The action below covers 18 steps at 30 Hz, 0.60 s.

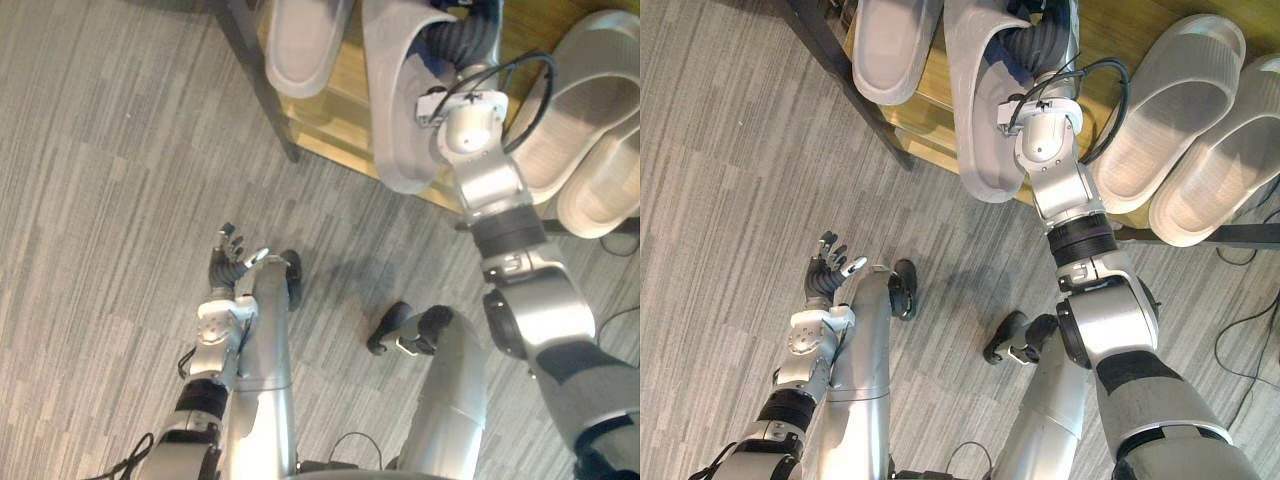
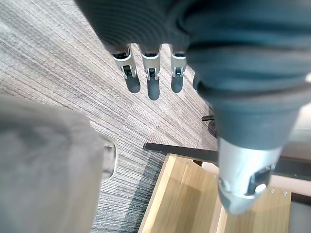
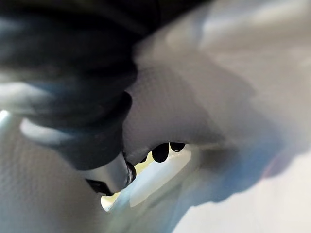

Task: Organize the slippers on the shoe rack

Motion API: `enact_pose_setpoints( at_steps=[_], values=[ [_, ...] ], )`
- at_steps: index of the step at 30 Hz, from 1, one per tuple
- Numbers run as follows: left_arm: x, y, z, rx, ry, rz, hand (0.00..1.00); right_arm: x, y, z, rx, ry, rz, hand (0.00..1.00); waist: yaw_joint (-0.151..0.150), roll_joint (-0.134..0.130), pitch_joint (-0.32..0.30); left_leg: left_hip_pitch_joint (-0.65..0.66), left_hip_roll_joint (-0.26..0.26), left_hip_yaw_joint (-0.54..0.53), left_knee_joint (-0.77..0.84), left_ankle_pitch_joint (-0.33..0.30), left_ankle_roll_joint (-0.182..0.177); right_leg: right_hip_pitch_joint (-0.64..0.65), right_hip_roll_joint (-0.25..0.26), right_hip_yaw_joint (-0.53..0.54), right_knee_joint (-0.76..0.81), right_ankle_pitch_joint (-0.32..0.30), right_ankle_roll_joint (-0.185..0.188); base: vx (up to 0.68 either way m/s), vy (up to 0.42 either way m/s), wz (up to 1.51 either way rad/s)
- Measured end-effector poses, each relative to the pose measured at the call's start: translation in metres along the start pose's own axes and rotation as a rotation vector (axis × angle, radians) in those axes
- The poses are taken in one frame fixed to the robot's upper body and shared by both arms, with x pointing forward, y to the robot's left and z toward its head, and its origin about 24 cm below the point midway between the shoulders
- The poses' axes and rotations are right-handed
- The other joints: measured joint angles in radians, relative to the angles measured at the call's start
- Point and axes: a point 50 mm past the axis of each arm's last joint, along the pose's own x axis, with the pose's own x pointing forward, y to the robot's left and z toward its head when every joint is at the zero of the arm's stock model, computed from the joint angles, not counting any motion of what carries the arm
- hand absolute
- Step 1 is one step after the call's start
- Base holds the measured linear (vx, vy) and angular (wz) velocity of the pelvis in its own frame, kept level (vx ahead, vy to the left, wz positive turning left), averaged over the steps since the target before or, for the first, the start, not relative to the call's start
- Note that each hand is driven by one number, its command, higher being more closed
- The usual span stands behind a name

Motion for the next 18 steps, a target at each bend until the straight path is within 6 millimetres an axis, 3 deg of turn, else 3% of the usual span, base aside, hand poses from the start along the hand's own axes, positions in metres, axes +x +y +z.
enact_pose_setpoints(
  at_steps=[5,6,18],
  values=[
    [0.003,-0.006,0.003,-0.017,-0.007,-0.012,0.00,0.014,-0.011,0.003,0.018,0.023,-0.075,1.00,0.008,0.001,-0.010,-0.029,-0.018,-0.013,-0.007,0.008,-0.007,-0.016,-0.013,-0.017,0.003,-0.008,-0.004,0.06,0.007,0.11],
    [0.003,-0.008,0.003,-0.017,-0.007,-0.016,0.00,0.015,-0.015,0.002,0.017,0.026,-0.094,0.00,0.011,0.001,-0.013,-0.031,-0.021,-0.015,-0.009,0.010,-0.008,-0.016,-0.016,-0.021,0.004,-0.009,-0.005,0.05,-0.003,0.14],
    [0.006,-0.013,-0.001,-0.050,0.020,0.017,0.00,0.023,-0.041,-0.009,0.116,0.134,-0.299,0.00,0.025,0.001,-0.043,-0.064,-0.038,-0.029,-0.035,0.035,-0.021,-0.039,-0.029,-0.040,0.007,-0.015,-0.016,0.07,0.005,0.06]
  ],
)
